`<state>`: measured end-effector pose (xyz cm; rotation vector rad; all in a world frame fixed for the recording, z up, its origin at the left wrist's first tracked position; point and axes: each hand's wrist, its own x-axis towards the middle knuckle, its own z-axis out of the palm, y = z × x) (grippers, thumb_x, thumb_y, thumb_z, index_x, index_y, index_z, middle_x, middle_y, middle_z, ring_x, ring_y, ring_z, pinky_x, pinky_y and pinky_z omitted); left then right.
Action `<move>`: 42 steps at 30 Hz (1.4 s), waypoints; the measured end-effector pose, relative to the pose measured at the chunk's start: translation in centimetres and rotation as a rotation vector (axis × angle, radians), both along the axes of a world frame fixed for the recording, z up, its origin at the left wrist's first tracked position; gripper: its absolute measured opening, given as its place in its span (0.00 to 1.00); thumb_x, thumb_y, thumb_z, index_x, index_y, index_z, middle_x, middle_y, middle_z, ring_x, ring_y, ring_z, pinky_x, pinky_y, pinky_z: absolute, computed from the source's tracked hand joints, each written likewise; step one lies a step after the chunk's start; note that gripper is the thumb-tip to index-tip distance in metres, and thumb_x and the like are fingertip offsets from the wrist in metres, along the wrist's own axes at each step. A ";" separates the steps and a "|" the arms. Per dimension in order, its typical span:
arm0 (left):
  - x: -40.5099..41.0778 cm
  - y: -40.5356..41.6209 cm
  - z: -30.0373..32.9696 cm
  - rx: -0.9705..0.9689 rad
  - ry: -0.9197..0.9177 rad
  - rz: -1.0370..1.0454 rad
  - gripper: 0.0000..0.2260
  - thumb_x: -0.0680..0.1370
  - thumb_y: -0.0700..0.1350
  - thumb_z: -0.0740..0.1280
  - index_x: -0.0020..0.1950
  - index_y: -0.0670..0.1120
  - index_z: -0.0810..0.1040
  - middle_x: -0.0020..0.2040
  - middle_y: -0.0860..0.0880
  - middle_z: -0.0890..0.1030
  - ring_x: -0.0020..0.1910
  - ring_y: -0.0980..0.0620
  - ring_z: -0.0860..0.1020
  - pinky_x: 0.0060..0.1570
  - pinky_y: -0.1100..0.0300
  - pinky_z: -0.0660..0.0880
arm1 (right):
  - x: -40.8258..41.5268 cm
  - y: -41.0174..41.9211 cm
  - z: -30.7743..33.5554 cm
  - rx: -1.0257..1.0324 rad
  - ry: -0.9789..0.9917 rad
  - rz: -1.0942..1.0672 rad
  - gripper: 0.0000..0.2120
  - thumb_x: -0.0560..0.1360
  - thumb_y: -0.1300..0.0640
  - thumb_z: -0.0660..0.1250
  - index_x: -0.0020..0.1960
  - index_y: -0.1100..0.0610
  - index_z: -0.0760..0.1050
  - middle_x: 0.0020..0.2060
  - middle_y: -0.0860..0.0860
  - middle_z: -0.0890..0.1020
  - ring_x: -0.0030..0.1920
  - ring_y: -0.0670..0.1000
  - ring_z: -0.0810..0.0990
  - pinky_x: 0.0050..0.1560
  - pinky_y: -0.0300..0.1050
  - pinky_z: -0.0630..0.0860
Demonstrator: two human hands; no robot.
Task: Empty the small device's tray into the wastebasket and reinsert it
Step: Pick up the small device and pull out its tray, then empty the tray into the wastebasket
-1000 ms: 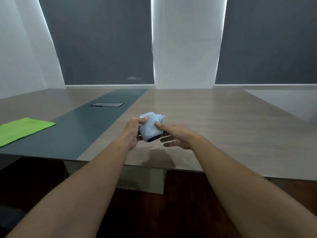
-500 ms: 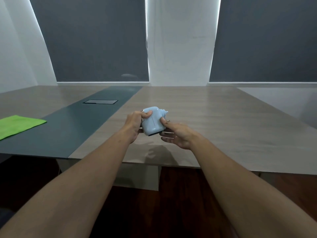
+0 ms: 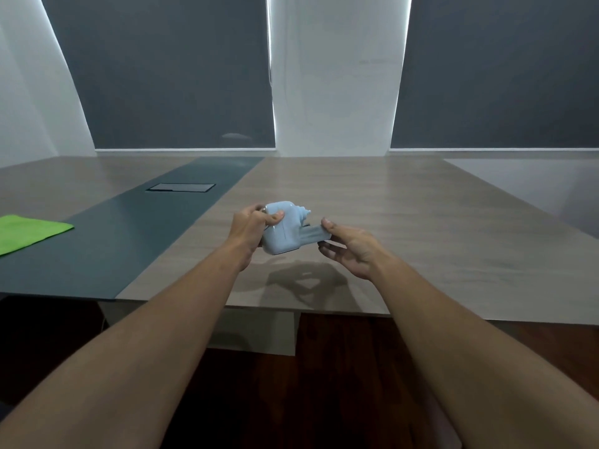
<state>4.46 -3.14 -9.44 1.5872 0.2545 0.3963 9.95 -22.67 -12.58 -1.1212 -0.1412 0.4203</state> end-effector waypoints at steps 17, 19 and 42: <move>0.8 -1.3 -4.0 0.465 -0.012 0.230 0.24 0.64 0.42 0.77 0.55 0.50 0.71 0.50 0.48 0.76 0.46 0.48 0.75 0.35 0.65 0.66 | 0.8 -3.1 -1.0 -0.078 0.000 -0.129 0.23 0.64 0.72 0.76 0.57 0.66 0.77 0.52 0.62 0.82 0.49 0.60 0.85 0.44 0.48 0.83; 0.9 -1.3 -3.7 0.503 0.026 0.226 0.25 0.64 0.43 0.77 0.57 0.49 0.71 0.50 0.48 0.75 0.46 0.47 0.74 0.40 0.61 0.67 | 0.4 -3.5 -0.7 -0.072 0.001 -0.143 0.25 0.65 0.72 0.76 0.61 0.68 0.76 0.55 0.63 0.81 0.50 0.60 0.84 0.43 0.47 0.83; -3.8 -23.5 2.8 0.579 -0.056 -0.174 0.23 0.71 0.58 0.67 0.58 0.43 0.80 0.60 0.43 0.82 0.61 0.43 0.77 0.59 0.55 0.72 | -11.7 -23.5 6.6 -0.219 -0.174 -0.524 0.18 0.69 0.65 0.74 0.57 0.66 0.75 0.51 0.61 0.79 0.47 0.58 0.81 0.41 0.45 0.82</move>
